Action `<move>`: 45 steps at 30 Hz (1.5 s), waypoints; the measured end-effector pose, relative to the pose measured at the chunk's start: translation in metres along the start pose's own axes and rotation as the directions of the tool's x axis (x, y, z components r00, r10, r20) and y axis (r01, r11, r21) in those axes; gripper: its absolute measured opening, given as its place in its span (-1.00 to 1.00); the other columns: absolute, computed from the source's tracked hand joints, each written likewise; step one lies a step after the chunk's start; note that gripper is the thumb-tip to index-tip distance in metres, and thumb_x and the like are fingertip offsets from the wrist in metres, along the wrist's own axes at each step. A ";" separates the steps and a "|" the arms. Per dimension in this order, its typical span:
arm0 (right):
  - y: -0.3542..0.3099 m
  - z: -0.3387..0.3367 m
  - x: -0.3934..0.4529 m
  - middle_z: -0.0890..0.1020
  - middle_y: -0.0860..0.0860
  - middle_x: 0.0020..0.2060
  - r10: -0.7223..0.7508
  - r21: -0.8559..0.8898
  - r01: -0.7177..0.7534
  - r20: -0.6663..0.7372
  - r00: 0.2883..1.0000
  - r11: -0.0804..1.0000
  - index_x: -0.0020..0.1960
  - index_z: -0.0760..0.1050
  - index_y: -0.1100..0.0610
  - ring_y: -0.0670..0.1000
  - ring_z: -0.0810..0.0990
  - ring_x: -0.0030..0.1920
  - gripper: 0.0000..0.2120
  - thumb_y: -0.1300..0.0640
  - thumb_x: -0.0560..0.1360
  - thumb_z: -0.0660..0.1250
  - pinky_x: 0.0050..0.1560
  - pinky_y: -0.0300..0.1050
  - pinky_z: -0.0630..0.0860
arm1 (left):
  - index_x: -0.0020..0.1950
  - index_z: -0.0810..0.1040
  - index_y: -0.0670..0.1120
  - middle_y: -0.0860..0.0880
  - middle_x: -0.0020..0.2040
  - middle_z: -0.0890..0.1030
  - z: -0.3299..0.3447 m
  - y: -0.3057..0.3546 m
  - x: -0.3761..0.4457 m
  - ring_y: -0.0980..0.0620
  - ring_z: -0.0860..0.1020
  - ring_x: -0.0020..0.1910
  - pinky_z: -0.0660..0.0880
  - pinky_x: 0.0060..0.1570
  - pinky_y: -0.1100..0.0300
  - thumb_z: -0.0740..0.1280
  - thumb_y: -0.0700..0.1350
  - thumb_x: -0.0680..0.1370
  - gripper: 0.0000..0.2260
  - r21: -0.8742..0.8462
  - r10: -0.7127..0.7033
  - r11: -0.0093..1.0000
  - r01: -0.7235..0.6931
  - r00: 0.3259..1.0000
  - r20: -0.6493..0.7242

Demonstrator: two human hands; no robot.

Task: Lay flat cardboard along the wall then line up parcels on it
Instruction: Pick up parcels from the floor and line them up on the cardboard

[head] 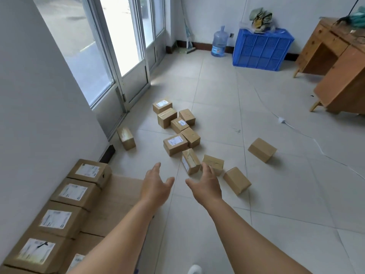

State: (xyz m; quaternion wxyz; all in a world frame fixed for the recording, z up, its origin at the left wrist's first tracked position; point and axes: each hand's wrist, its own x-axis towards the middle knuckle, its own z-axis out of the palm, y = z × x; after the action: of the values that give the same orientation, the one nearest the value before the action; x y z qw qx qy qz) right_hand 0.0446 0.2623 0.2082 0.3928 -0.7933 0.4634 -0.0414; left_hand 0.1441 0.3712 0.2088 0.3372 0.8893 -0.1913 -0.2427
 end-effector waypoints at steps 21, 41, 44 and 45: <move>-0.041 -0.029 0.307 0.18 0.02 0.51 0.119 -0.043 -0.117 0.040 0.992 0.992 0.54 0.08 0.11 0.08 0.29 0.44 -0.25 0.00 0.48 0.37 0.36 -0.03 0.30 | 0.56 0.08 -0.05 -0.07 0.51 0.22 0.031 0.077 0.297 -0.06 0.27 0.45 0.28 0.36 0.07 0.33 -0.02 0.55 -0.34 0.044 -0.135 0.990 0.132 0.989 0.065; -0.104 0.069 0.579 0.27 0.07 0.44 0.075 -0.102 -0.042 0.351 0.933 0.994 0.52 0.08 0.10 0.11 0.32 0.37 -0.26 -0.01 0.45 0.35 0.29 -0.01 0.37 | 0.57 0.00 -0.02 -0.01 0.55 0.11 0.029 0.048 0.531 -0.06 0.22 0.48 0.27 0.33 0.04 0.31 0.04 0.55 -0.30 -0.031 -0.480 0.877 0.479 0.874 -0.079; -0.103 0.101 0.609 0.27 0.07 0.44 0.125 -0.147 -0.072 0.391 0.912 0.987 0.53 0.04 0.09 0.14 0.35 0.35 -0.23 -0.03 0.46 0.34 0.28 0.02 0.38 | 0.57 -0.01 -0.02 -0.02 0.55 0.11 0.034 0.029 0.562 -0.06 0.21 0.48 0.26 0.33 0.05 0.32 0.04 0.56 -0.29 -0.047 -0.501 0.865 0.499 0.862 -0.078; -0.101 0.113 0.618 0.27 0.08 0.44 0.145 -0.156 -0.088 0.400 0.905 0.984 0.54 0.02 0.08 0.15 0.36 0.34 -0.22 -0.04 0.46 0.34 0.27 0.02 0.38 | 0.57 -0.02 -0.02 -0.02 0.55 0.11 0.036 0.022 0.573 -0.06 0.21 0.48 0.26 0.33 0.05 0.32 0.04 0.55 -0.29 -0.042 -0.507 0.862 0.505 0.859 -0.078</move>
State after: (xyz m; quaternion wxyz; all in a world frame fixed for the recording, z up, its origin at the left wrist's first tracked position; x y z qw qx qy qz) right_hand 0.5150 -0.1196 0.0128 0.4286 -0.7798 0.4189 0.1808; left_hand 0.5839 0.0490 0.0269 0.2785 0.9145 0.0658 -0.2859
